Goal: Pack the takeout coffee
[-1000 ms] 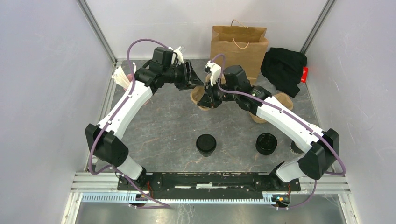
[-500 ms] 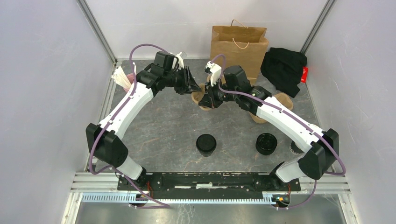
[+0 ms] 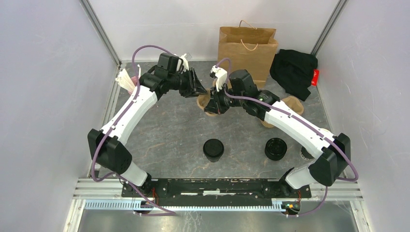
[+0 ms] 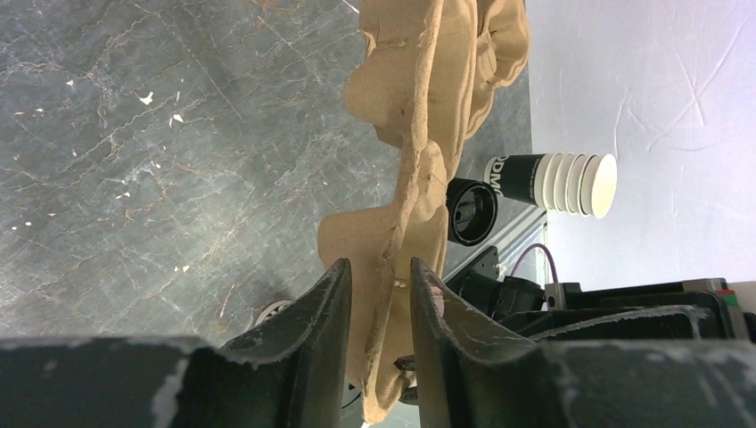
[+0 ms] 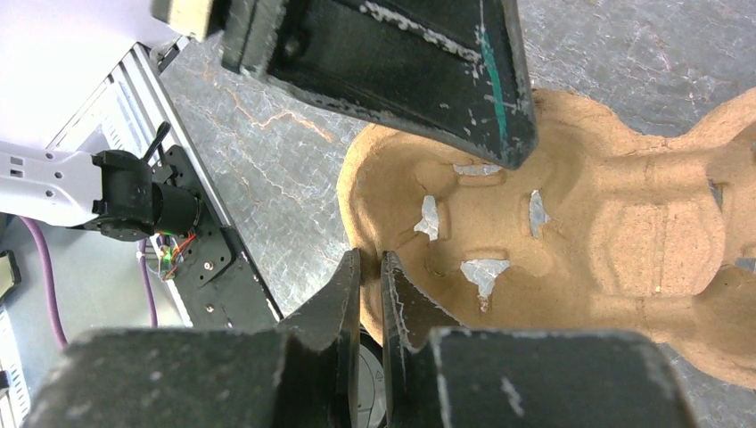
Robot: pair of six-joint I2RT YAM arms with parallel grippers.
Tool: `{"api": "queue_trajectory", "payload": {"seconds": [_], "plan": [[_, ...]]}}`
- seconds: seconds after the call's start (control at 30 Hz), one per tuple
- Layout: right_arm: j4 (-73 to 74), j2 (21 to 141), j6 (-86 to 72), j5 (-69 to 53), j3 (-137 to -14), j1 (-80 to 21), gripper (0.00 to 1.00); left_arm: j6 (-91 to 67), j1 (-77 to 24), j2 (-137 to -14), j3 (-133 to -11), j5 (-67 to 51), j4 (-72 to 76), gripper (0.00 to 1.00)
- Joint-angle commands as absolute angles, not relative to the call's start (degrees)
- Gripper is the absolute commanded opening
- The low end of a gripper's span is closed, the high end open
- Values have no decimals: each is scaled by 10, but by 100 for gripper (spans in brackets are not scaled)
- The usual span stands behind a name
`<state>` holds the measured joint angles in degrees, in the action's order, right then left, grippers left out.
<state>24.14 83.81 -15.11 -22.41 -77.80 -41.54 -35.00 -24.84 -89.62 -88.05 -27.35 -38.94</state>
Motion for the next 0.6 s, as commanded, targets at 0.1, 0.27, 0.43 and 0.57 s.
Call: {"api": "queue_trajectory", "payload": {"seconds": [0.1,0.27,0.43,0.57], "plan": [[227,815,-145,-210,-762,-419,12,-346,-244,-857,-882,-276,-389,29],[222,815,-148,-213,-761,-418,12,-347,-245,-860,-880,-282,-389,24],[216,814,-150,-215,-766,-418,12,-347,-245,-869,-875,-292,-388,38],[216,816,-150,-217,-767,-418,12,-349,-245,-874,-874,-300,-381,32]]}}
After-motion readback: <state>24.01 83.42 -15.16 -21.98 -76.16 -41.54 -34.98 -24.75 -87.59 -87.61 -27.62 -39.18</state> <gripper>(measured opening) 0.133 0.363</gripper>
